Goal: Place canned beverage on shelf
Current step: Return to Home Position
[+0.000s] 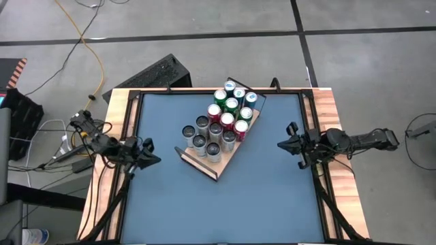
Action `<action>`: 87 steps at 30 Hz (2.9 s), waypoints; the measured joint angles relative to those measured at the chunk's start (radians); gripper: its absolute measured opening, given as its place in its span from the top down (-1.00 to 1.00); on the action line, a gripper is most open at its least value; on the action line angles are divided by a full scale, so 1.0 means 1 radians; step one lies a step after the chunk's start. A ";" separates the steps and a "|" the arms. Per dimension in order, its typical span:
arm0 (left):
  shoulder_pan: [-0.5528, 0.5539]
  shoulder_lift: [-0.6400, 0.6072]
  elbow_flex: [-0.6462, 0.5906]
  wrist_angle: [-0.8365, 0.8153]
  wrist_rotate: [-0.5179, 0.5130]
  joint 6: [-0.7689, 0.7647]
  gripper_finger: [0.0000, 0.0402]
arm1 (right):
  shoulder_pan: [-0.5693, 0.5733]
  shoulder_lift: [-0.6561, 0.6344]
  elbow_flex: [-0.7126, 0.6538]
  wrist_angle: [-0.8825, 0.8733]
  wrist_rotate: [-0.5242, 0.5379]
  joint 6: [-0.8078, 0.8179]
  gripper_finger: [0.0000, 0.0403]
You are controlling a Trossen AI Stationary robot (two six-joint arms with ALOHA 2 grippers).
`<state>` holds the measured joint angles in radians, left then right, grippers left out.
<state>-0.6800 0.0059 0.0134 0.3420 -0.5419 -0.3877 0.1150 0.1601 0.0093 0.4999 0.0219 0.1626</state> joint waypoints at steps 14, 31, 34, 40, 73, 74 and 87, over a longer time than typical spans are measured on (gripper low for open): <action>0.001 0.000 -0.004 -0.112 -0.145 -0.039 1.00 | -0.013 0.016 -0.001 -0.196 0.031 -0.067 1.00; 0.000 0.000 -0.005 -0.156 0.429 -0.035 1.00 | -0.013 0.016 -0.002 -0.398 0.032 -0.006 1.00; 0.000 0.000 -0.006 -0.180 0.437 -0.017 1.00 | -0.013 0.016 -0.002 -0.431 0.032 -0.006 1.00; 0.000 0.000 -0.006 -0.284 0.331 -0.068 1.00 | -0.013 0.016 -0.003 -0.466 0.030 -0.006 1.00; 0.001 0.007 0.007 -0.319 0.325 -0.070 1.00 | -0.013 0.016 -0.003 -0.464 0.028 -0.005 1.00; 0.001 0.007 0.007 -0.319 0.325 -0.070 1.00 | -0.013 0.016 -0.003 -0.464 0.028 -0.005 1.00; 0.000 0.007 0.008 -0.319 0.325 -0.067 1.00 | -0.013 0.016 -0.003 -0.464 0.028 -0.005 1.00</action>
<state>-0.6796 0.0131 0.0212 0.0227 -0.2170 -0.4548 0.1020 0.1764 0.0059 0.0359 0.0502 0.1577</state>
